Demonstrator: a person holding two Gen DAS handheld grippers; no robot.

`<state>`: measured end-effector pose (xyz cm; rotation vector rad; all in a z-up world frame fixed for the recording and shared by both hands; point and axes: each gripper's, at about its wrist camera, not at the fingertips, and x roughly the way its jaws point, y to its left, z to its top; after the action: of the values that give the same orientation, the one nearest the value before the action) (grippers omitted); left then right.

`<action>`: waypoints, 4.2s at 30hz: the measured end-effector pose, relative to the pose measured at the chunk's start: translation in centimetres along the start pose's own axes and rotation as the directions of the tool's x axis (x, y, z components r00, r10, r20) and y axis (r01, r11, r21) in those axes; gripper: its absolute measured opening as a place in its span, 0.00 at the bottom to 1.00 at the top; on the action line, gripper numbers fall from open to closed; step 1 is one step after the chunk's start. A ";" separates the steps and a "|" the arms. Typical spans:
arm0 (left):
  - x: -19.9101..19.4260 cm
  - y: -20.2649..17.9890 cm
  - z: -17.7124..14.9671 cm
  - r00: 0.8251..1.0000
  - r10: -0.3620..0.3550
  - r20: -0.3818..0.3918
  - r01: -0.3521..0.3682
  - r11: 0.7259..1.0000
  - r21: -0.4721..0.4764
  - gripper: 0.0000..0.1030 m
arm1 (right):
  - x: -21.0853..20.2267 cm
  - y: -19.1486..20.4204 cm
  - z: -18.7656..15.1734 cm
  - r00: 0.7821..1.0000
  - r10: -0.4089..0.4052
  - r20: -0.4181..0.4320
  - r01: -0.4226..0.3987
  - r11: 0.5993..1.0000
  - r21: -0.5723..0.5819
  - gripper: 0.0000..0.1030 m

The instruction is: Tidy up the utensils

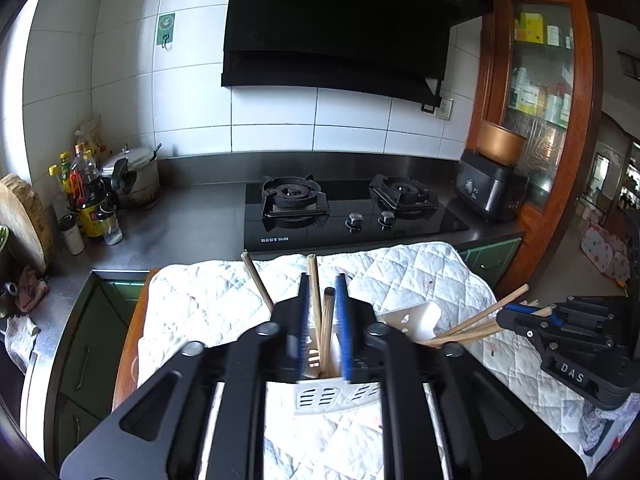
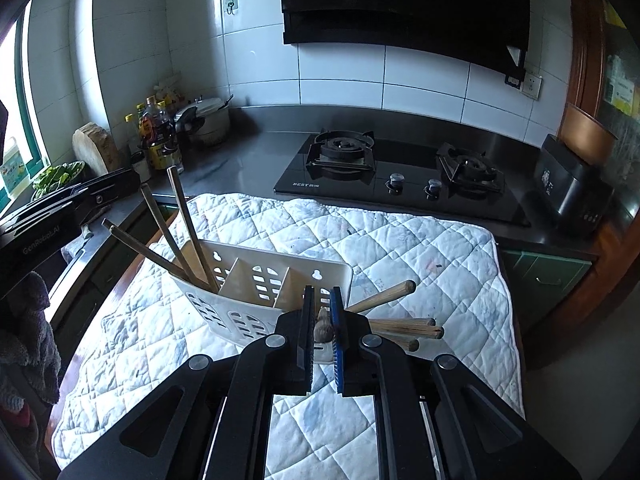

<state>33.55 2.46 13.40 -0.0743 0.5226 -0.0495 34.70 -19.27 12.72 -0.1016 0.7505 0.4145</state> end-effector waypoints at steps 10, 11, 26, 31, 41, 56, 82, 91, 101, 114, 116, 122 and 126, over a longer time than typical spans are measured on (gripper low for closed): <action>-4.6 -0.7 -0.8 0.998 -0.007 0.068 0.006 1.000 0.023 0.53 | -2.8 0.4 -0.4 0.999 -0.015 0.047 0.015 1.000 -0.004 0.29; -5.2 -0.8 -1.0 0.997 -0.015 0.073 0.013 1.000 0.025 0.56 | -3.3 0.4 -0.6 0.998 -0.017 0.056 0.018 1.000 -0.007 0.30; -12.9 -1.7 -9.4 0.994 -0.061 0.096 0.059 0.998 0.020 0.83 | -10.1 3.6 -9.1 0.986 -0.035 0.165 0.040 0.999 -0.032 0.75; -14.2 -1.4 -12.6 0.996 -0.049 0.076 0.049 0.999 0.011 0.85 | -10.9 4.4 -12.5 0.983 -0.051 0.177 0.055 0.998 -0.018 0.85; -15.6 -0.5 -17.0 0.999 -0.014 0.039 0.015 0.999 -0.029 0.89 | -11.2 5.0 -16.7 0.985 -0.051 0.162 0.044 0.998 0.045 0.90; -17.5 -0.1 -20.4 1.000 0.005 0.024 -0.003 0.997 -0.071 0.90 | -12.2 6.1 -20.3 0.985 -0.079 0.152 0.069 0.995 0.067 0.93; -18.5 -1.4 -21.8 1.000 0.019 -0.014 -0.019 1.000 -0.023 0.90 | -13.0 6.3 -21.9 0.988 -0.060 0.139 0.050 0.996 0.071 0.93; -18.3 -1.3 -22.0 0.999 0.021 -0.026 -0.022 0.999 -0.025 0.90 | -13.2 6.4 -22.0 0.988 -0.061 0.144 0.052 0.997 0.065 0.93; -17.4 -1.5 -22.7 0.998 0.027 -0.060 -0.028 0.999 -0.018 0.90 | -12.8 6.2 -22.1 0.990 -0.065 0.126 0.057 0.996 0.065 0.93; -16.8 -1.4 -22.8 0.997 0.034 -0.073 -0.036 0.999 -0.021 0.90 | -12.1 6.0 -22.2 0.991 -0.064 0.115 0.056 0.996 0.072 0.93; -16.8 -1.4 -22.7 0.997 0.033 -0.073 -0.034 0.999 -0.021 0.90 | -12.1 6.0 -22.3 0.991 -0.064 0.115 0.056 0.996 0.072 0.93; -16.5 -1.3 -22.9 0.996 0.033 -0.081 -0.035 0.999 -0.024 0.90 | -11.7 6.1 -22.3 0.992 -0.062 0.109 0.054 0.996 0.070 0.93; -16.2 -1.3 -23.0 0.996 0.032 -0.086 -0.035 0.999 -0.026 0.90 | -11.6 6.1 -22.3 0.992 -0.059 0.107 0.052 0.996 0.070 0.93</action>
<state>7.96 0.92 1.73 -0.0908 0.6103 -0.0128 10.34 -22.78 4.70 -0.0367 0.6514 0.3386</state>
